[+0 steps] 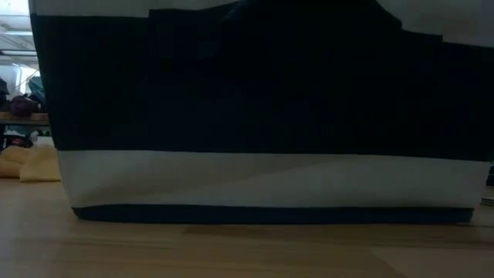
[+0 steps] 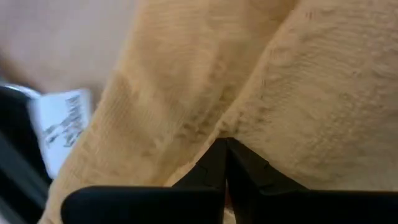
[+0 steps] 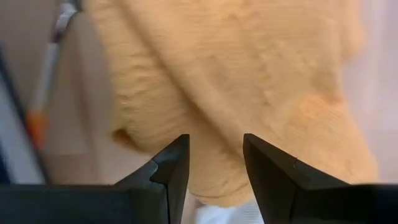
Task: Fold towel
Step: Fold the yellow towel
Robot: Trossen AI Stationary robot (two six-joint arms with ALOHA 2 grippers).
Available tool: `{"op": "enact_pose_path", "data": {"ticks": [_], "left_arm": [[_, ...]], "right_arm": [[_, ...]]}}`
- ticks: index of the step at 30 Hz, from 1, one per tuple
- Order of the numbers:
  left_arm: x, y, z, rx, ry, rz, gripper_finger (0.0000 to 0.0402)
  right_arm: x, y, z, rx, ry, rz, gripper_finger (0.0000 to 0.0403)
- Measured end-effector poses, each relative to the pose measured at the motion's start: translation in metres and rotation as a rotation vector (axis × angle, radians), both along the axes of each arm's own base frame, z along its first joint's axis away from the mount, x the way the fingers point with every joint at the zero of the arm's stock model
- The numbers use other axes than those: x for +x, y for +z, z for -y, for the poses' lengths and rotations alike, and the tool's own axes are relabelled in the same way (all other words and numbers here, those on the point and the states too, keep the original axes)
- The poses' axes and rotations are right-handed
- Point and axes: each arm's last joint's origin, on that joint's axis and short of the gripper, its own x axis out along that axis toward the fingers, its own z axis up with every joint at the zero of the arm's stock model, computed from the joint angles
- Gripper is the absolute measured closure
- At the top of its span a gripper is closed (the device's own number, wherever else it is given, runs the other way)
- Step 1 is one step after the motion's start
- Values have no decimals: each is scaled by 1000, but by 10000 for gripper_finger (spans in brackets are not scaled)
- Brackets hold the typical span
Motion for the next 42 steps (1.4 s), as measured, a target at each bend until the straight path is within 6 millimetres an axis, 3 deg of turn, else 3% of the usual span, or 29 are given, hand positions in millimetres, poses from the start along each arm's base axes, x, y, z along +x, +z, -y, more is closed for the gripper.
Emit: {"op": "enact_pose_path", "data": {"ticks": [7, 14, 18, 25, 33, 38, 42], "left_arm": [[8, -1, 26, -246, -46, 67, 400], [16, 1, 62, -540, 124, 85, 400], [22, 5, 83, -614, 94, 98, 400], [31, 40, 89, -281, 70, 251, 399], [10, 89, 72, 53, 37, 517, 399], [4, 96, 58, 219, 77, 549, 399], [11, 91, 44, 281, 78, 520, 399]], "right_arm": [[11, 3, 7, -133, 25, 101, 249], [20, 6, 10, -168, 29, 191, 249], [20, 6, 10, -176, 54, 190, 249], [20, 8, 10, -187, 88, 196, 249], [19, 14, 8, -149, 144, 210, 249], [15, 15, 3, -59, 223, 195, 249], [11, 15, -1, 25, 246, 181, 249]]}}
